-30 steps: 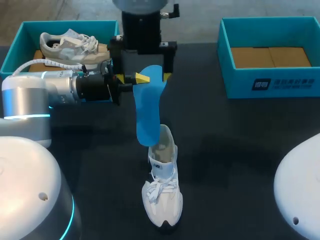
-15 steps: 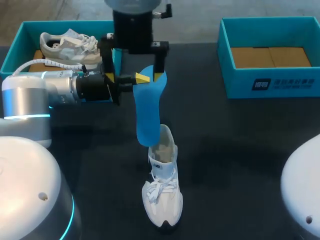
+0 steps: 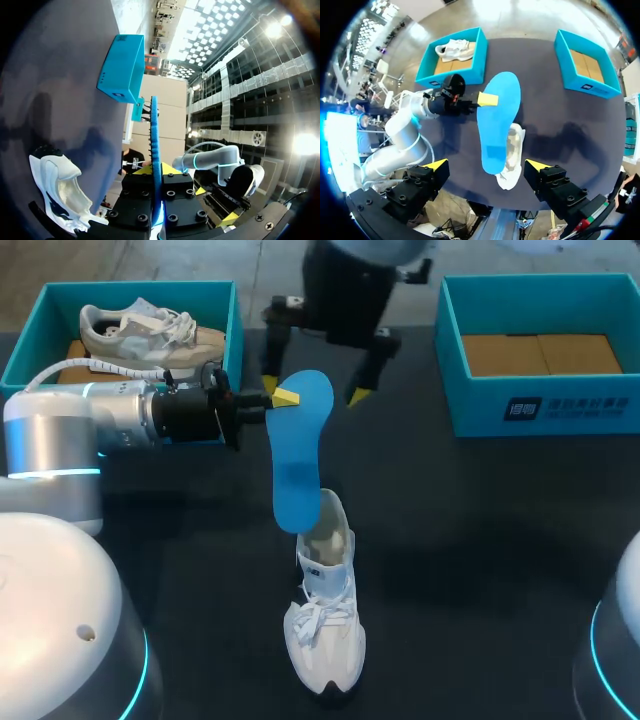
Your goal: Take the shoe out of the shoebox, open the shoe tongue, remove and reinsert the insole, then place the shoe into the shoebox
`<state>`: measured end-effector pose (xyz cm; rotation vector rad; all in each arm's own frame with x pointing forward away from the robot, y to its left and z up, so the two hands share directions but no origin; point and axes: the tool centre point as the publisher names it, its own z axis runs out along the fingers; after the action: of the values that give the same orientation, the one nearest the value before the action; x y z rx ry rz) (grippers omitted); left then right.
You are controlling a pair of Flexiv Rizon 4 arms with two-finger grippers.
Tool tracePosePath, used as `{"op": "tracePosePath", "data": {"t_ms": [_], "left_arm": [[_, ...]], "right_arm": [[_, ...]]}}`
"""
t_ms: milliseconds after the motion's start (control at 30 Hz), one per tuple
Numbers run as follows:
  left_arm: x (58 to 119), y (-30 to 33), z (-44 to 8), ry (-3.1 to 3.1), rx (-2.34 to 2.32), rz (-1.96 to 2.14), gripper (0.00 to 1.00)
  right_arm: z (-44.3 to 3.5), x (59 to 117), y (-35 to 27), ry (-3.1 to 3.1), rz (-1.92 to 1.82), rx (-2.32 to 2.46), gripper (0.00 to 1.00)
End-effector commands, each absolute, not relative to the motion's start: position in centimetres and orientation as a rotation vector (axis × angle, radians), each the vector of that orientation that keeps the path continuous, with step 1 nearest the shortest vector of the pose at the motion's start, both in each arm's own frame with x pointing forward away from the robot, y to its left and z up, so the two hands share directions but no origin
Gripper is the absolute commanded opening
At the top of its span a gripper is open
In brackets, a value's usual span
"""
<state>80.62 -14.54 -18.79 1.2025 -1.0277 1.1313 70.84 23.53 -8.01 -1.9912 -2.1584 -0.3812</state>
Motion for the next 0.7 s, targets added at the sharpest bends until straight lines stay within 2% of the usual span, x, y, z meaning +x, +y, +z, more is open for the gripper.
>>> {"op": "tracePosePath", "data": {"t_ms": [33, 700], "left_arm": [[80.6, -14.5, -18.7, -1.030, 1.205, 1.130, 0.00], [80.6, -14.5, -18.7, -1.030, 1.205, 1.130, 0.00]], "right_arm": [[-9.1, 70.9, 20.6, -1.769, -0.876, -1.550, 1.00], [-10.5, 70.9, 19.2, -1.587, -1.042, -1.293, 1.00]]}}
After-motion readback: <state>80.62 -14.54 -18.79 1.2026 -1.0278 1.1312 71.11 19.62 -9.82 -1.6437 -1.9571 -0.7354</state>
